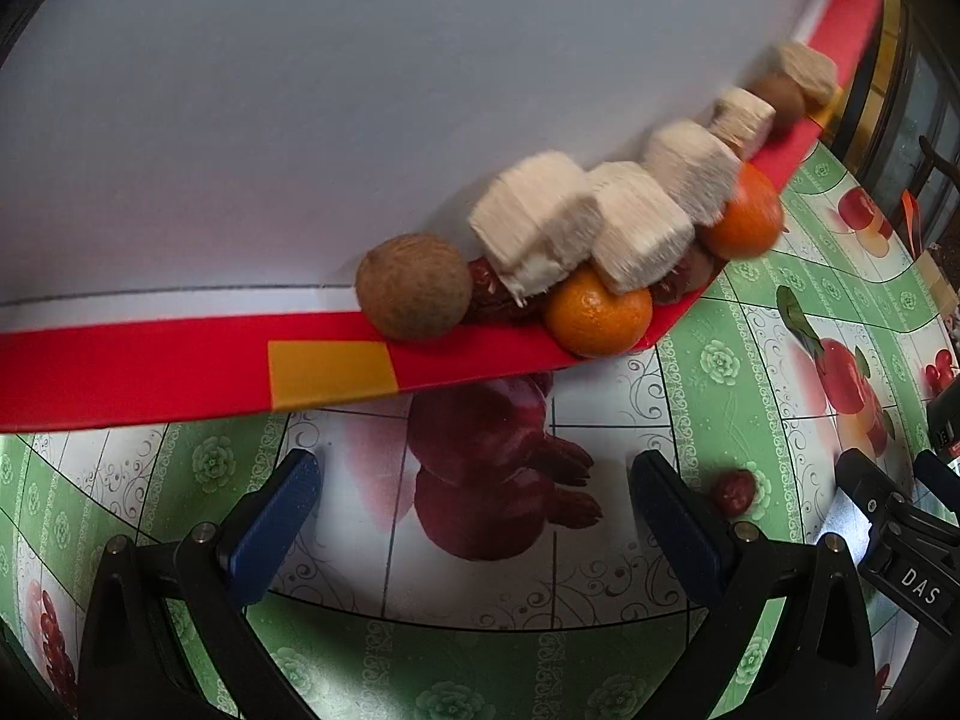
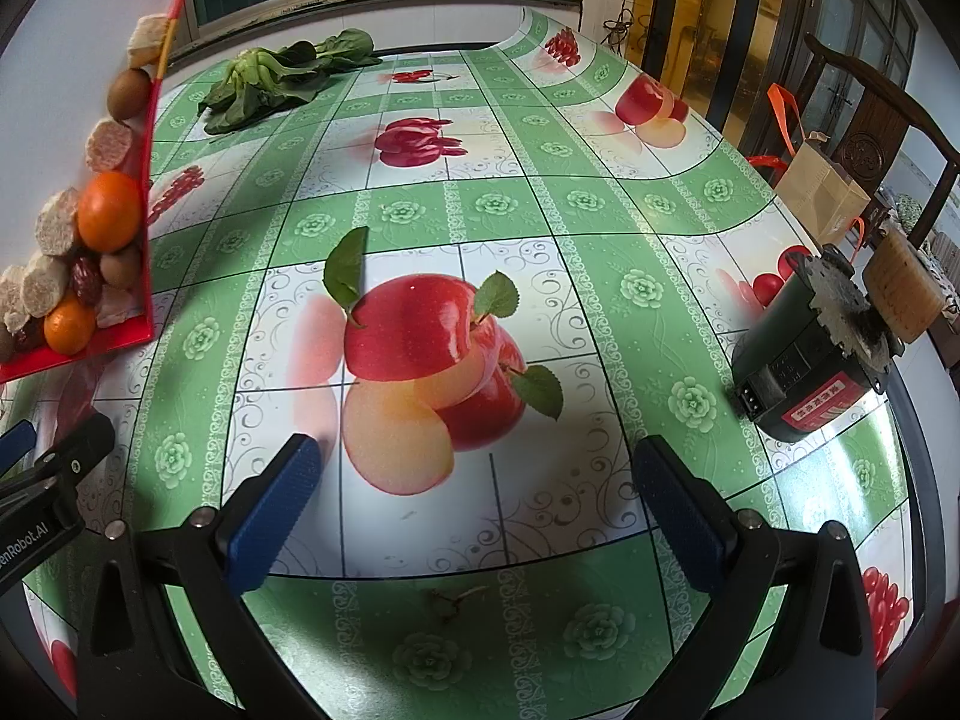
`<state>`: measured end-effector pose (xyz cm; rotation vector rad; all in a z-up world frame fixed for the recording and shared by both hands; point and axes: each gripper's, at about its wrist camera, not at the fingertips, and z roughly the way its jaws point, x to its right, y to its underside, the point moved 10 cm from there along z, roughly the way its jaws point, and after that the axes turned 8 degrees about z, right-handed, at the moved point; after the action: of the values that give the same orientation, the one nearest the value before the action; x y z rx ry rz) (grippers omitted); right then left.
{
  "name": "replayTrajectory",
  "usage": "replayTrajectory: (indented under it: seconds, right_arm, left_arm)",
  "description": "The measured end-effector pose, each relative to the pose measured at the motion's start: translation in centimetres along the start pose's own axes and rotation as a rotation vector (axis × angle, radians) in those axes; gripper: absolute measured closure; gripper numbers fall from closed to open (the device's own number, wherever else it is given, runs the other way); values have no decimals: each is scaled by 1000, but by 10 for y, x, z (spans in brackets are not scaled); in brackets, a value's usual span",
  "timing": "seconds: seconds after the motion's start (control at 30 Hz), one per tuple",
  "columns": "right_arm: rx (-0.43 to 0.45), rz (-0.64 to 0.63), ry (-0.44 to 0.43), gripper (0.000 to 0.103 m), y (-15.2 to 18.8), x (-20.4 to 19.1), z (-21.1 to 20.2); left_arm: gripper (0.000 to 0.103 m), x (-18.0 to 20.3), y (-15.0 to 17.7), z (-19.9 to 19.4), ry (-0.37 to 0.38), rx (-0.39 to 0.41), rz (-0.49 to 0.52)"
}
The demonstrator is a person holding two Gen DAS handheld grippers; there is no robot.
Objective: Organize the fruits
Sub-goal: 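Tip the red-rimmed tray of fruits and snacks onto the table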
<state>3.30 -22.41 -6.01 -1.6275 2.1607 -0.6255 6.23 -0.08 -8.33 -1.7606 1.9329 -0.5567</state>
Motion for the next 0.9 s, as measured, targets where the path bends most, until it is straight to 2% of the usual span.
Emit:
replayTrajectory:
  seconds: [0.9]
  right_arm:
    - [-1,-1,-1,0,0,-1,0]
  left_arm:
    - [0,0,1,-4,0,1,0]
